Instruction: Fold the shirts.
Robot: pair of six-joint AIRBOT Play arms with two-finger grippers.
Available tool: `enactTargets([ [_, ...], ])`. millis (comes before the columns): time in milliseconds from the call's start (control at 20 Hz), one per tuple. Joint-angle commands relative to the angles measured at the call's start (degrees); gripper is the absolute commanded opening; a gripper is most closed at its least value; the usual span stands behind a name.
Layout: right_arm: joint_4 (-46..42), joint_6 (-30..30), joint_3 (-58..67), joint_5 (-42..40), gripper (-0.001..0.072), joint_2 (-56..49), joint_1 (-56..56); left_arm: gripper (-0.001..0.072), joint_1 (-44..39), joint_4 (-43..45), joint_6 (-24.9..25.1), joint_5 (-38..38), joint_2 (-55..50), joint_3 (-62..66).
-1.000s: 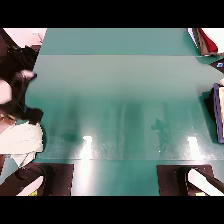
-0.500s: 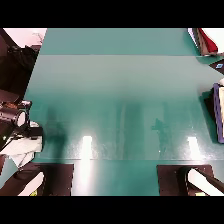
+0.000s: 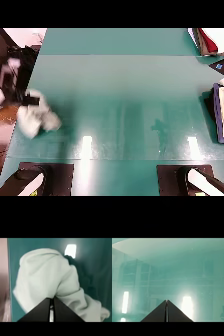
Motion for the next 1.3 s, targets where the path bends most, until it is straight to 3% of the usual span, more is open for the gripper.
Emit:
enactTargets([
  [0, 0.11, 0.07, 0.00, 0.02, 0.0019, -0.02, 0.07, 0.0023, -8.61, -14.86, 12.20, 1.01, -0.37, 22.12],
  [200, 0.57, 0.11, 0.00, 0.04, 0.0019, -0.02, 0.07, 0.0023, -18.71, -23.87, 18.03, 0.79, -3.74, 34.12],
  [500, 0.55, 1.36, 0.00, 1.27, 0.0019, -0.02, 0.07, 0.0025, -26.69, -27.89, 26.21, -2.25, -18.84, 34.56],
  [700, 0.50, 1.33, 0.00, 2.16, 0.0019, -0.02, 0.04, 0.0027, -26.62, -28.22, 25.42, -0.52, -30.95, 34.56],
  [750, 0.50, 1.33, 0.00, 2.14, 0.0019, -0.02, 0.04, 0.0100, -26.62, -28.06, 24.35, -0.50, -32.72, 34.56],
  [800, 0.50, 1.33, 0.00, 2.10, 0.0019, -0.02, 0.04, 0.0457, -26.62, -27.50, 23.91, -0.57, -33.75, 34.56],
  [850, 0.50, 1.33, 0.00, 2.14, 0.0019, -0.02, 0.04, 0.0713, -26.62, -26.08, 22.60, -0.55, -33.97, 34.51],
  [1000, 0.46, 1.33, 0.00, 2.08, 0.0019, -0.02, 0.04, 0.0716, -23.85, -25.62, 18.27, -4.26, -32.15, 34.49],
  [1150, 0.46, 1.31, 0.00, 2.03, 0.0019, -0.02, 0.04, 0.0716, -20.11, -31.43, 13.46, -14.82, -30.38, 32.59],
  [1250, 0.44, 1.33, -0.02, 1.97, 0.0019, -0.02, 0.07, 0.0716, -20.63, -33.07, 12.31, -14.73, -28.65, 26.40],
])
